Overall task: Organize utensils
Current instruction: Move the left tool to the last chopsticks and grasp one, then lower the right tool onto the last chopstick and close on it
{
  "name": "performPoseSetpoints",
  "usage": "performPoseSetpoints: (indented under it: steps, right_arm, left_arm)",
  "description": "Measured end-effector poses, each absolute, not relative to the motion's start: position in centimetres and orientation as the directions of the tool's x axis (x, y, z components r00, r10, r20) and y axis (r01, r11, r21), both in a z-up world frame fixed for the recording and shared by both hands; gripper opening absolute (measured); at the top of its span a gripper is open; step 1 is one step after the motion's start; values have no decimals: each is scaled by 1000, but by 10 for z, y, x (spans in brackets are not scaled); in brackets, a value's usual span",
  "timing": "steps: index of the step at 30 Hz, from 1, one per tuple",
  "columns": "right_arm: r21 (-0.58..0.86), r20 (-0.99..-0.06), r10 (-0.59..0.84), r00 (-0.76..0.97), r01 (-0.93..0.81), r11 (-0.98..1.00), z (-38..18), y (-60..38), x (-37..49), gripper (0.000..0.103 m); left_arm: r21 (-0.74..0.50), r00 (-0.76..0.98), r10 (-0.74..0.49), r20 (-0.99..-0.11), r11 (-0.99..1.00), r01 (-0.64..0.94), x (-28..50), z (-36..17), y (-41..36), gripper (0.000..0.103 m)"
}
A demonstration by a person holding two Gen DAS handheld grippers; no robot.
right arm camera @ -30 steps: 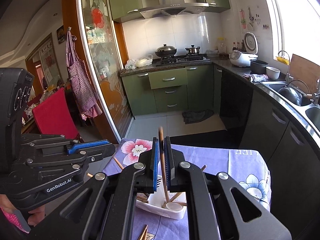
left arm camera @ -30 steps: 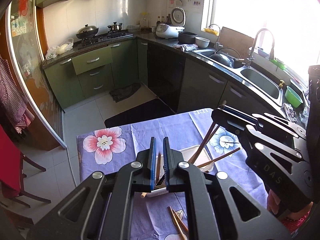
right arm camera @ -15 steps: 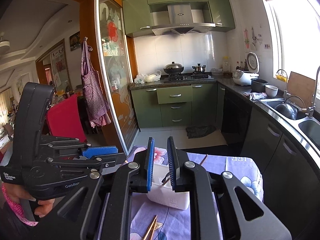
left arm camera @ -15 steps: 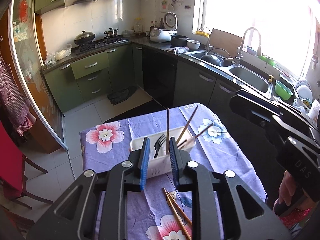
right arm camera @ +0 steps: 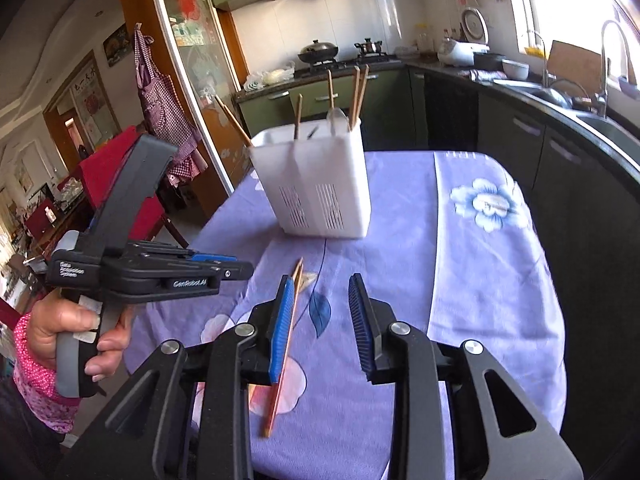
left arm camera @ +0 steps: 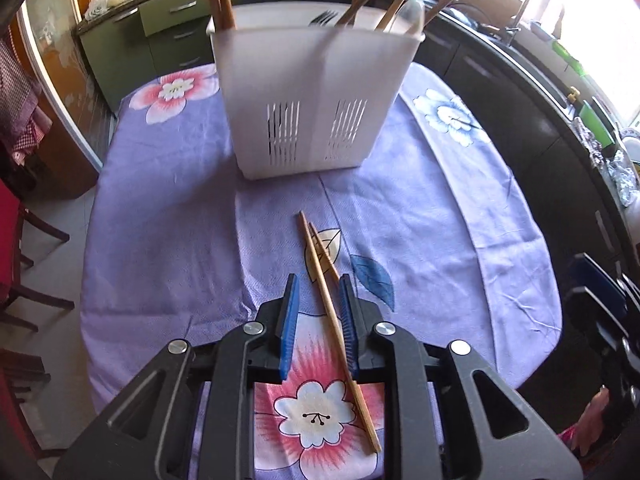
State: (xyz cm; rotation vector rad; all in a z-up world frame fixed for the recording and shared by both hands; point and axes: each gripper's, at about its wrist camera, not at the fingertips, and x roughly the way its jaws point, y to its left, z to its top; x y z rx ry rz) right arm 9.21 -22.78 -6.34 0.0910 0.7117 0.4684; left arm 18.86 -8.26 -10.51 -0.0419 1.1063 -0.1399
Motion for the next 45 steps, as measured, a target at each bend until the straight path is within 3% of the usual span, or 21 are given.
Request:
performPoseSetpoints:
  steps: [5,21,27,35,45]
  right_arm:
    - [311,-614,460,642,-338,888,-92,-253,86,31]
    - [414,-605,494,624,-284,865,-106,-283,113,32]
    - [435,-601,504,621,-275,858,-109,-289,114,34]
    - [406,-639,487,595,-277,871,-117,-273,119,37]
    - [279,-762,434,481,-360,890,-147,-183,154,37]
  left_arm:
    - [-87,386,-104,-917,994,61,203,-137,-92,19]
    - [-26,365,-26,-931,1000,6,217,-166,-107,18]
    - [-13,380,-13,-925,1000,4,212,-167,-110,8]
    - [-98,447,-83,-891,995,-10,193,-142,-83,7]
    - [-152,586,-122,-801,988,-2,139,-91,-37,7]
